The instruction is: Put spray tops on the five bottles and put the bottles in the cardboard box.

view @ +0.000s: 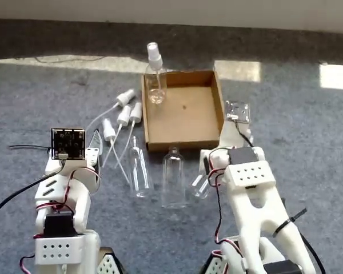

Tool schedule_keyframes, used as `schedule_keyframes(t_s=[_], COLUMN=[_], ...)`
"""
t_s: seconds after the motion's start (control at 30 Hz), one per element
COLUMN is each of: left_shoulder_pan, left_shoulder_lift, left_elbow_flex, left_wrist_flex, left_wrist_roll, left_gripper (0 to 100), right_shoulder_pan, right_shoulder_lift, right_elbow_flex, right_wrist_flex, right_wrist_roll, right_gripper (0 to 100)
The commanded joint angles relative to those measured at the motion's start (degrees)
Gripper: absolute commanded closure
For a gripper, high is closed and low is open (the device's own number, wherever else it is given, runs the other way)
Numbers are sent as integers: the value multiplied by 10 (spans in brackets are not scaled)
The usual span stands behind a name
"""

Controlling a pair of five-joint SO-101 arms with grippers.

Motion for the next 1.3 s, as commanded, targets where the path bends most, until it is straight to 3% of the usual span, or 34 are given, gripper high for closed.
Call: schedule_keyframes(t_s=[0.0,0.13,0.3,0.63,0.77,1.1,1.27], left_shoulder_pan=[11,11,11,11,11,11,11], left_shoulder_lift=[-7,-8,-8,-8,-8,-8,-8], left_elbow_flex=[-5,-5,-5,-5,-5,-5,-5], left_wrist_flex=[-11,-11,-10,-11,-11,-10,-9], left_wrist_roll=[1,1,1,1,1,1,1], left_gripper=[853,853,853,853,853,853,853], right_shoulder_pan=[75,129,144,17,-42,-45,8], right_shoulder_lift=[7,7,5,0,7,7,0], right_elbow_flex=[0,0,2,-131,-176,-63,-35], right_wrist_flex=[-4,-3,3,112,96,-8,-3], right_wrist_roll=[57,134,135,-51,-126,-131,-130], right_gripper=[714,714,714,714,714,714,714])
